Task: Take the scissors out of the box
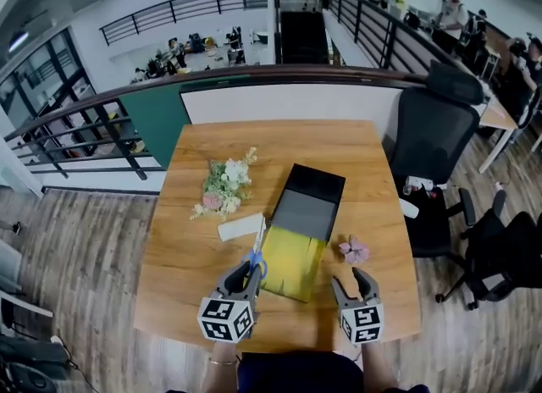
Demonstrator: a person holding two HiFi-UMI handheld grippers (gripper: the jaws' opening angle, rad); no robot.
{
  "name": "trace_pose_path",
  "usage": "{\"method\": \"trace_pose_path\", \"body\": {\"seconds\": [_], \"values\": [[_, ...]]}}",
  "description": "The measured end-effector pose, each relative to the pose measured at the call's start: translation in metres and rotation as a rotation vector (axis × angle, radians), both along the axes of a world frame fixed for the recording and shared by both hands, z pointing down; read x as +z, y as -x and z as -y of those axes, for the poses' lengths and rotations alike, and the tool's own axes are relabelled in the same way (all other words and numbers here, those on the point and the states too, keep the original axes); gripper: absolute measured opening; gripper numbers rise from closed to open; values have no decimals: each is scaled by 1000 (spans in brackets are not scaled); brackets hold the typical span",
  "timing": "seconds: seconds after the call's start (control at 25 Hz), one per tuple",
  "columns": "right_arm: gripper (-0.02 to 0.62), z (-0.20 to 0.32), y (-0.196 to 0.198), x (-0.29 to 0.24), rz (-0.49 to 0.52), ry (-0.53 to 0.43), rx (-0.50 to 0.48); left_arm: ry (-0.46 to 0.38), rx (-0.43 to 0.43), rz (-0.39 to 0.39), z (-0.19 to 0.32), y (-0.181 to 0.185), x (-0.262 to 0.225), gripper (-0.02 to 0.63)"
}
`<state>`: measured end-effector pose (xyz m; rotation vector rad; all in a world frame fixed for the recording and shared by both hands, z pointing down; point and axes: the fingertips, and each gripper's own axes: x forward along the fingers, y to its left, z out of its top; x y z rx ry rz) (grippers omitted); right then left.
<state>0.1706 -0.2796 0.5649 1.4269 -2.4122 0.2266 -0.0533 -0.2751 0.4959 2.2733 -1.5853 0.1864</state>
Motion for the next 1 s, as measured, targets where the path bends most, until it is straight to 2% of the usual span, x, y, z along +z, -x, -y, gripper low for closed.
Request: {"method": "trace_pose_path", "body": {"seconds": [0.12,0.4,0.76,1.0], "values": [[229,-7,-3,2,-27,-5,-6,-53,-35,-43,-15,12,0,86],[229,-21,-10,15,-32,10,-6,-10,-109,-73,-41,25,32,86],[223,-26,-2,9,-14,-11,-28,-98,-71,-50,-37,-2,19,86],[71,-28,-2,-2,2,-56,-7,-111,-24,-53,-37,-20,19,86]]}}
